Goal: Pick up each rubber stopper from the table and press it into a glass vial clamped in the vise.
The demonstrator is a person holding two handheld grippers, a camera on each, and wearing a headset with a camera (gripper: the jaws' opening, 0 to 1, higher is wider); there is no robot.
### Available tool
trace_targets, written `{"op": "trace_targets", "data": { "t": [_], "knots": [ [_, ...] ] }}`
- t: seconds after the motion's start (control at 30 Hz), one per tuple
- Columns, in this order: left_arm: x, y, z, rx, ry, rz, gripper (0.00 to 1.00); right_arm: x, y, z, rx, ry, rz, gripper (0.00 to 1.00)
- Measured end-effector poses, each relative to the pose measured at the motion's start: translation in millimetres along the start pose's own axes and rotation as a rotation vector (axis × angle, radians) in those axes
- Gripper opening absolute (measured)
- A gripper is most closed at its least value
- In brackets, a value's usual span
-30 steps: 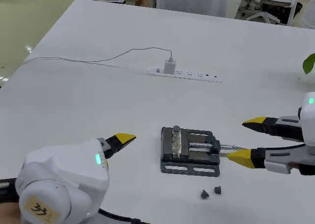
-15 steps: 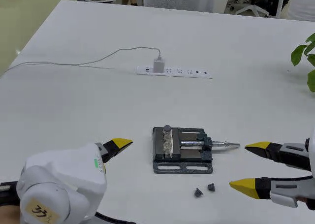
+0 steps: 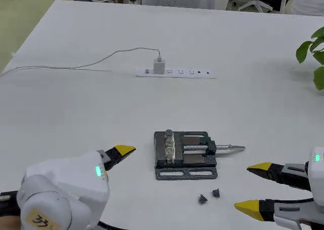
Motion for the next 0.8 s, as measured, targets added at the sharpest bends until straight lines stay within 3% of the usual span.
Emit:
{"op": "trace_targets", "data": {
  "t": [0.33, 0.8],
  "knots": [
    [4.1, -1.9, -1.2, -0.007, -0.006, -0.007, 0.99, 20.9, -8.8, 4.9, -0.052, 0.067, -0.026, 0.34],
    [10.9, -5.6, -2.0, -0.025, -0.020, -0.022, 0.99, 59.3, -19.4, 12.1, -0.168, 0.148, -0.119, 0.29]
  ]
}}
Point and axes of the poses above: the centre of the closed fingertips' face, and the gripper's own axes: x roughly forward along the fingers, z roughly to its right, y roughly out of its top, the point moved 6 cm from there along -x, roughly backward along the fingers, and after that the axes turned 10 degrees about -z, right-handed, at the moved point
